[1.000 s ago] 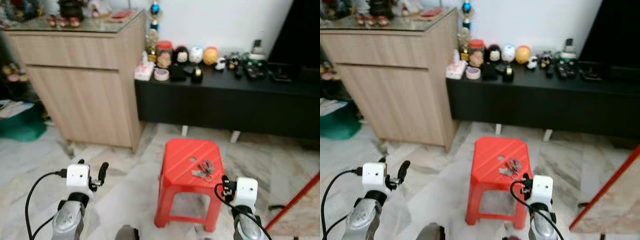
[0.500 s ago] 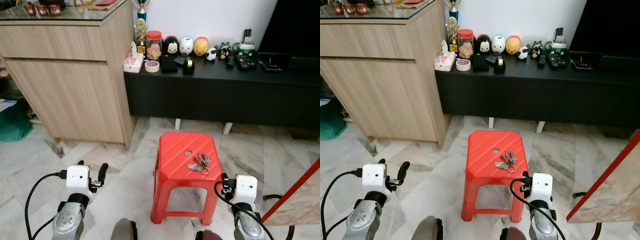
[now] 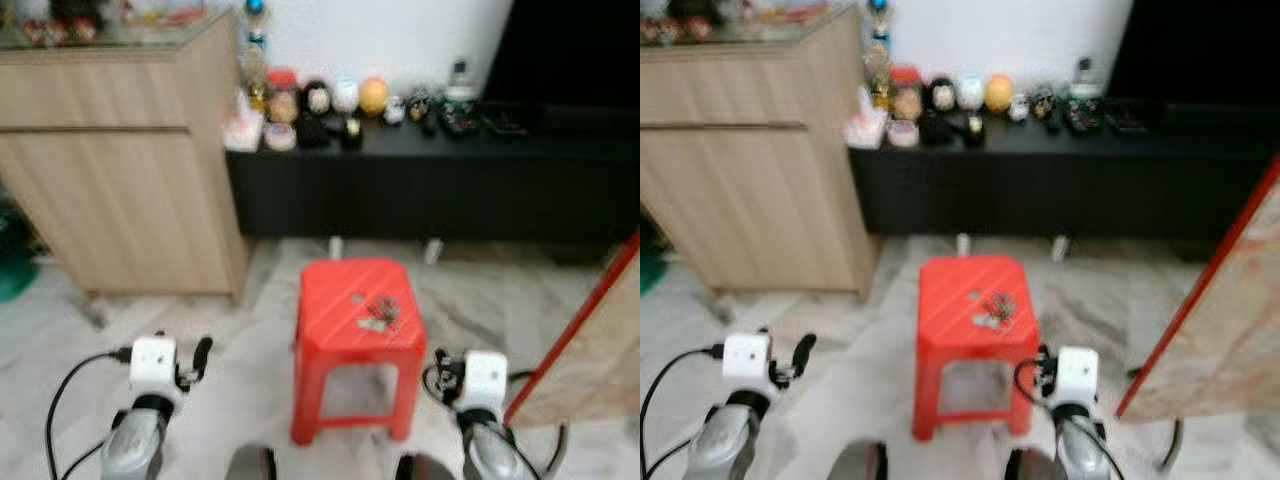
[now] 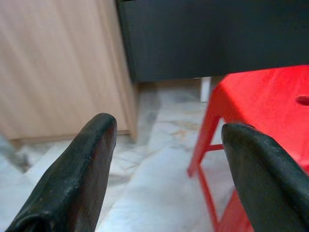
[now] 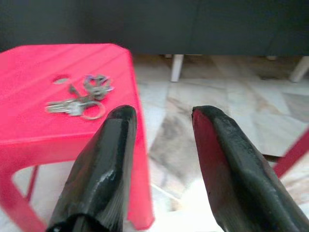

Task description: Hang keys on a hook

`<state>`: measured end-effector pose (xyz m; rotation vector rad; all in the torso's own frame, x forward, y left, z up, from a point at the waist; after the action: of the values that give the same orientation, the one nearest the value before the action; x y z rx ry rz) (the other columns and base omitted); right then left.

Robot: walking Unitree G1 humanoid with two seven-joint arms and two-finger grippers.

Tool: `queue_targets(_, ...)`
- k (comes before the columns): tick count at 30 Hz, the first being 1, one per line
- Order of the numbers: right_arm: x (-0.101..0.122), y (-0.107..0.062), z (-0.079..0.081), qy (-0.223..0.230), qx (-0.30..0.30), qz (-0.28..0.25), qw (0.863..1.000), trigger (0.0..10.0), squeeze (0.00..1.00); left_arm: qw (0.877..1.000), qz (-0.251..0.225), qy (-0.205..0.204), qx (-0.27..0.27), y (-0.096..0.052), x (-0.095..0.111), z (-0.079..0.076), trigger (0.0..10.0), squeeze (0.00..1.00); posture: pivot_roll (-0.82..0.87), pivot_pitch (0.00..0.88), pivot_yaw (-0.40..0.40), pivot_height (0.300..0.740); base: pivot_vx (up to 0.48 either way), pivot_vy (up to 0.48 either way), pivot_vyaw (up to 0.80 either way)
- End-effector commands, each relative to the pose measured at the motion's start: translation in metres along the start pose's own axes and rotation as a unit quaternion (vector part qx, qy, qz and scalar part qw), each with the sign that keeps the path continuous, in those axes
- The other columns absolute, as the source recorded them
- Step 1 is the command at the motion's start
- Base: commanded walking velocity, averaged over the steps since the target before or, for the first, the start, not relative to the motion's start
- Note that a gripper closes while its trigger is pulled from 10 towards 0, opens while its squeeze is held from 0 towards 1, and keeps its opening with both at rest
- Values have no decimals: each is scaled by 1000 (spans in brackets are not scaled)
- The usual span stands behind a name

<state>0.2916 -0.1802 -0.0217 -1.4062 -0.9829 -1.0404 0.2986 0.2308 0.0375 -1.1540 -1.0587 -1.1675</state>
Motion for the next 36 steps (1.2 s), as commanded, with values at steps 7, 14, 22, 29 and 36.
queue_targets(7,3,1,2,11,8,-4,1000,10000,0,1000,0,-2,-2,3,3,0,10000,0,68,0,-23,620,0,0,457)
queue_targets(14,2,0,-1,10,4,-2,1000,10000,0,1000,-1,-3,-3,5,4,0,10000,0,65,0,-22,620,106,0,0)
queue_targets(22,4,2,4,1,22,-6,1000,10000,0,1000,-6,-3,-3,7,8,-1,10000,0,69,0,-21,620,253,0,172)
queue_targets(29,4,2,6,17,20,-4,1000,10000,0,1000,-10,2,-5,7,10,-1,10000,0,70,0,-20,620,281,0,427)
queue_targets(36,4,2,4,27,17,-6,999,10000,0,1000,-11,4,-7,9,11,-1,10000,0,65,0,-17,620,293,0,0)
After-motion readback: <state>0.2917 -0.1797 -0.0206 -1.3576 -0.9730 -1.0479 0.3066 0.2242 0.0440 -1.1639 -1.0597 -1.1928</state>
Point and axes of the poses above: a point about 5 cm out from each wrist's last joint towards the gripper, its own y axis pointing out of the wrist towards the gripper, its own x axis along the axis of the wrist's last joint, z = x × y, the point moved 5 cm from there along y, pointing out of the wrist towards the gripper, and after that the axes turned 1 degree about -y, right-handed, at the moved point
